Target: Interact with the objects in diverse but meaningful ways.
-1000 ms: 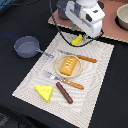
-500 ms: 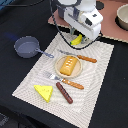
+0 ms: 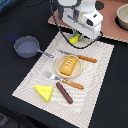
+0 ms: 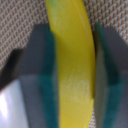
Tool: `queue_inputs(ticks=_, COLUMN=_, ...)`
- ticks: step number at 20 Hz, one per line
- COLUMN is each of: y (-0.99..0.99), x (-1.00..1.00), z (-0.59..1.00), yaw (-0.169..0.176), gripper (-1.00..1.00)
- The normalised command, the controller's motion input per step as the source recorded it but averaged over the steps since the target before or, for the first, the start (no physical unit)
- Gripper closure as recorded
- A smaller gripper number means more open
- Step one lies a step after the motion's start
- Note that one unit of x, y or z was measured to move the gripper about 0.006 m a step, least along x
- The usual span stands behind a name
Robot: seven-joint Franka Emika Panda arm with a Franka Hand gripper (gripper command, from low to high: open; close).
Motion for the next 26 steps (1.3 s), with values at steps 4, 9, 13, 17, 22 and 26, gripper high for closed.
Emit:
queue_inputs(ticks=4, y=0.0, x=0.01, z=0.16, yaw=0.047, gripper=1.0)
queue_inputs(ticks=9, y=-0.11, x=-0.02, z=0.41, yaw=0.062, gripper=1.0)
queue_inputs(ticks=13, y=-0.23, x=-0.12, z=0.54, yaw=0.055, gripper=1.0)
queue_inputs(ticks=17, y=-0.39, x=-0.18, z=0.6, yaw=0.042, gripper=1.0)
queue_inputs(ticks=22, y=-0.67, x=-0.15, z=0.59, yaw=0.042, gripper=1.0)
queue_inputs(ticks=26, y=-0.69, x=-0.01, z=0.46, yaw=0.05, gripper=1.0)
